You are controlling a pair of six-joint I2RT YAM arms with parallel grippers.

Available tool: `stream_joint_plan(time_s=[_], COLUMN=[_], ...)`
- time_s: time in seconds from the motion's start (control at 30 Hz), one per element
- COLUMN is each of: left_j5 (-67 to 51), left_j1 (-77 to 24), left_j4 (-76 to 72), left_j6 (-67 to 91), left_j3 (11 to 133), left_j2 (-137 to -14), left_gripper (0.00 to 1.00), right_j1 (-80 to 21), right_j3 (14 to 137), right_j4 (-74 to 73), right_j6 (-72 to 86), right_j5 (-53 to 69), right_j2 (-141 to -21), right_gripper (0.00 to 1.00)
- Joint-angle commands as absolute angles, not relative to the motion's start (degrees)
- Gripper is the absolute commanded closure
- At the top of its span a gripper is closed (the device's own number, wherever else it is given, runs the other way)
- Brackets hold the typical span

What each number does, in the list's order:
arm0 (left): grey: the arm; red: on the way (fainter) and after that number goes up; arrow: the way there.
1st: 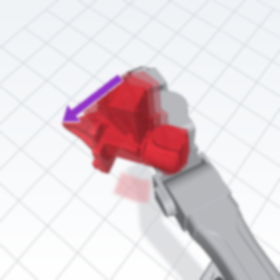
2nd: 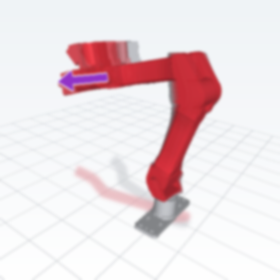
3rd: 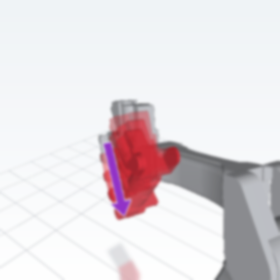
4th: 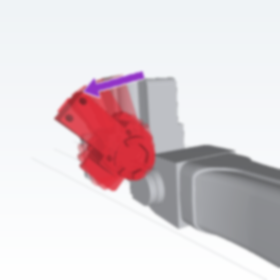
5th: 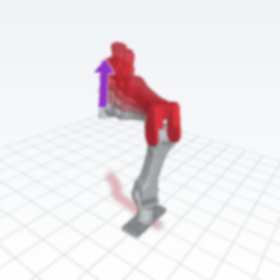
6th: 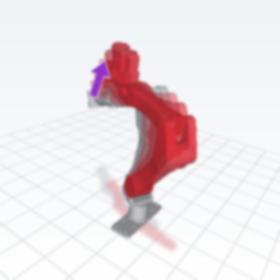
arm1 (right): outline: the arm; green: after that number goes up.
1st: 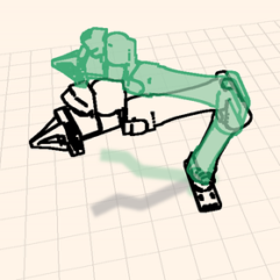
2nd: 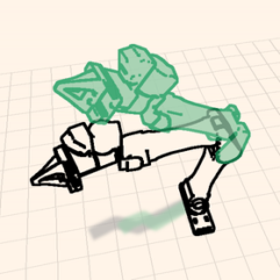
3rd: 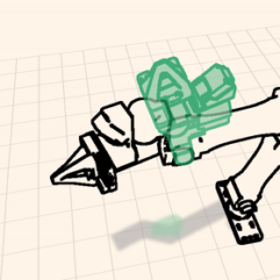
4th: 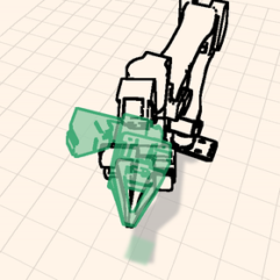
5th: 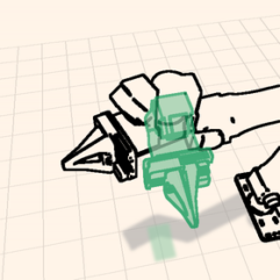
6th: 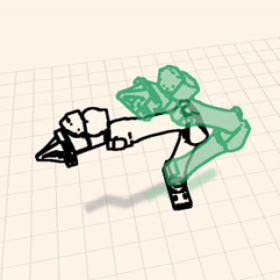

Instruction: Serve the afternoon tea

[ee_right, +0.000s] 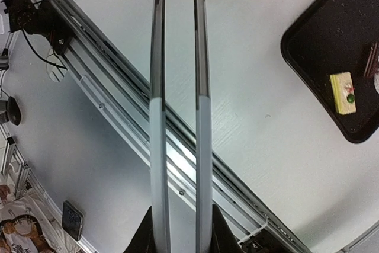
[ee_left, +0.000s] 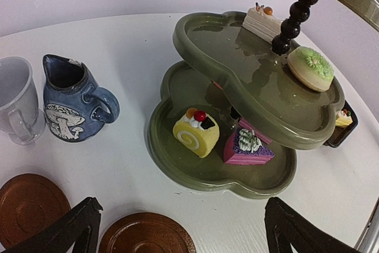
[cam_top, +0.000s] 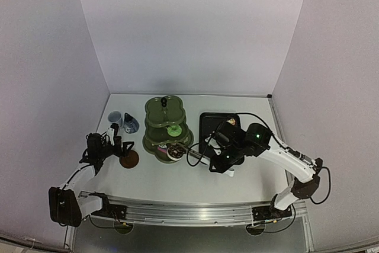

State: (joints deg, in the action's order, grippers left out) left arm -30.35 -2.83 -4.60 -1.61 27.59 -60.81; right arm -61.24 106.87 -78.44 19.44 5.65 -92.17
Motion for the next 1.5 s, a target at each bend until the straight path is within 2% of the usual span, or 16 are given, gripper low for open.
stream_joint_plan(time_s=[0.0,0.3,0.67,0.87,1.2,1.37,1.47], left_j5=[-30.85,-30.37,-30.29,-30.38,-30.36,-30.32,-30.36], left_j1=[-2.59,-2.64,-2.63,-2.63,-2.64,-2.61,-2.64], left_j4=[-6.42,-5.26,-5.32,-5.36,-5.42,-5.43,-5.37], left_j6=[-2.55,-3.44,-3.56,-3.60,-3.59,-3.60,-3.56], left_j3=[27.33,27.51,26.91,27.03,26.92,26.91,26.92], left_j2=[-59.56,-58.58,-58.19,-58.43,-58.31,-58.25,-58.23], left_gripper=[0.03,0.03,0.03,0.03,0.03,0.03,0.03], right_j1=[-63.09,-65.92,-65.92,-65.75,-65.65,-65.65,-65.67], right_j3=[117.30,130.54,131.82,132.87,132.42,131.95,131.38], right_j4=[-76.44,-74.16,-69.83,-69.34,-68.94,-68.97,-68.98], right_j6=[14.62,5.30,2.55,1.54,1.80,2.58,3.00], right_j5=[3.54,-13.27,-25.84,-30.89,-29.91,-29.89,-30.02], right_j2=[-99.33,-113.24,-118.15,-120.46,-122.43,-122.28,-121.67], right_gripper=[1.00,1.00,1.00,1.00,1.00,0.82,0.77])
